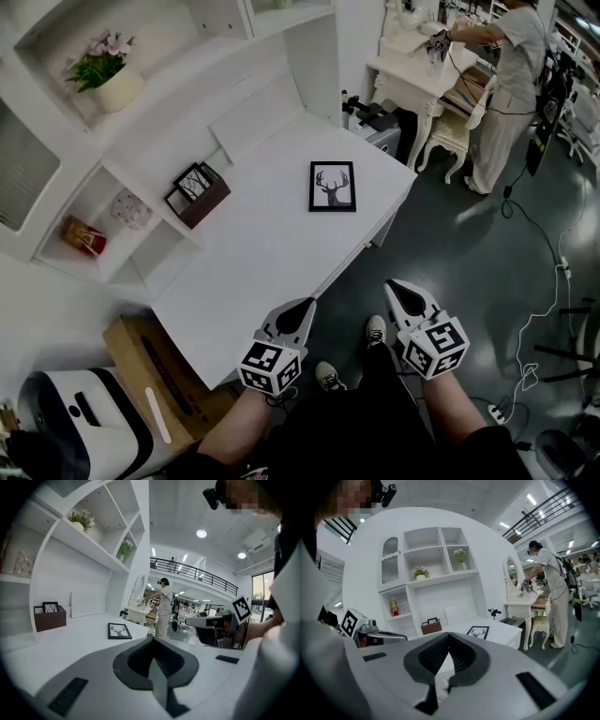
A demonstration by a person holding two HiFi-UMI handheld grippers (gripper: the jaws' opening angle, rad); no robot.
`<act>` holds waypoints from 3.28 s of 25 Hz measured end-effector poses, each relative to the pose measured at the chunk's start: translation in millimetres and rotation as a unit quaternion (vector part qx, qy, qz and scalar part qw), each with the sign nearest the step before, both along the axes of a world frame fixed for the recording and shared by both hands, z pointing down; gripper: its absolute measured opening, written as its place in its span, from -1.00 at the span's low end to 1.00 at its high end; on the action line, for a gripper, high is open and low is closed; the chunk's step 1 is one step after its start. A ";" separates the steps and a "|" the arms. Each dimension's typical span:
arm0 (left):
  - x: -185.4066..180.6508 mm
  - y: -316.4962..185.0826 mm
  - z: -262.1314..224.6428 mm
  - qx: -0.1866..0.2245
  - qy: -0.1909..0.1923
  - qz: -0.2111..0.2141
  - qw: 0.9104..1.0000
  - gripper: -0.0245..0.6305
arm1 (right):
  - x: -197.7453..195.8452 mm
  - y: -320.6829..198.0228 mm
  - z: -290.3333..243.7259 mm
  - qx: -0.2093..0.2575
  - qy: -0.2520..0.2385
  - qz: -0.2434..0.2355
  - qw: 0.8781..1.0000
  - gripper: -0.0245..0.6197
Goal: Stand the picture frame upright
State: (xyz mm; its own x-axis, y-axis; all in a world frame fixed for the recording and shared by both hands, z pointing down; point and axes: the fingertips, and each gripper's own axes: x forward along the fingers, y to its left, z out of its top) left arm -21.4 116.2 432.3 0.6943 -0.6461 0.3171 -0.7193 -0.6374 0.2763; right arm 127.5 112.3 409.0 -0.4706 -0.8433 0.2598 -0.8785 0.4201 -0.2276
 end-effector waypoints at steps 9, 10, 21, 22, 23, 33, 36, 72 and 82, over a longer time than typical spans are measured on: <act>10.7 -36.8 -1.5 -0.002 -0.008 -0.041 0.999 -0.91 | 12.3 -49.8 4.8 -0.006 -0.005 -0.036 0.999 -0.91; 12.7 -42.4 -1.0 -0.002 -0.009 -0.046 0.999 -0.91 | 14.8 -56.4 5.7 -0.007 -0.005 -0.040 0.999 -0.91; 40.4 -91.2 8.0 -0.012 -0.012 -0.081 0.997 -0.91 | 43.6 -117.9 22.7 -0.030 0.001 -0.074 0.997 -0.91; 42.7 -95.1 8.8 -0.013 -0.013 -0.085 0.996 -0.91 | 45.9 -123.1 24.2 -0.032 0.001 -0.077 0.997 -0.91; 44.7 -99.2 9.7 -0.013 -0.014 -0.088 0.996 -0.91 | 48.0 -128.2 25.9 -0.034 -0.001 -0.080 0.996 -0.91; 60.9 -137.1 22.6 -0.025 -0.018 -0.133 0.991 -0.91 | 60.5 -176.1 44.5 -0.054 -0.003 -0.121 0.991 -0.91; 63.5 -147.0 25.1 -0.027 -0.022 -0.148 0.988 -0.91 | 61.6 -187.8 47.1 -0.057 -0.005 -0.136 0.989 -0.91; 50.5 -260.1 70.9 -0.071 -0.069 -0.140 0.985 -0.91 | 55.6 -275.4 107.6 -0.134 -0.015 -0.120 0.984 -0.91; 34.1 -304.6 102.3 -0.101 -0.087 -0.112 0.985 -0.91 | 40.3 -311.0 146.5 -0.180 -0.011 -0.091 0.979 -0.91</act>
State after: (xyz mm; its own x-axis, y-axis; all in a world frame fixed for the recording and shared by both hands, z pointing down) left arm 12.8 -188.3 534.7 0.4649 -0.6887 0.5564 -0.8835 -0.4014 0.2415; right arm 167.8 -198.7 555.5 -0.6131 -0.6003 0.5135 -0.7899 0.4584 -0.4073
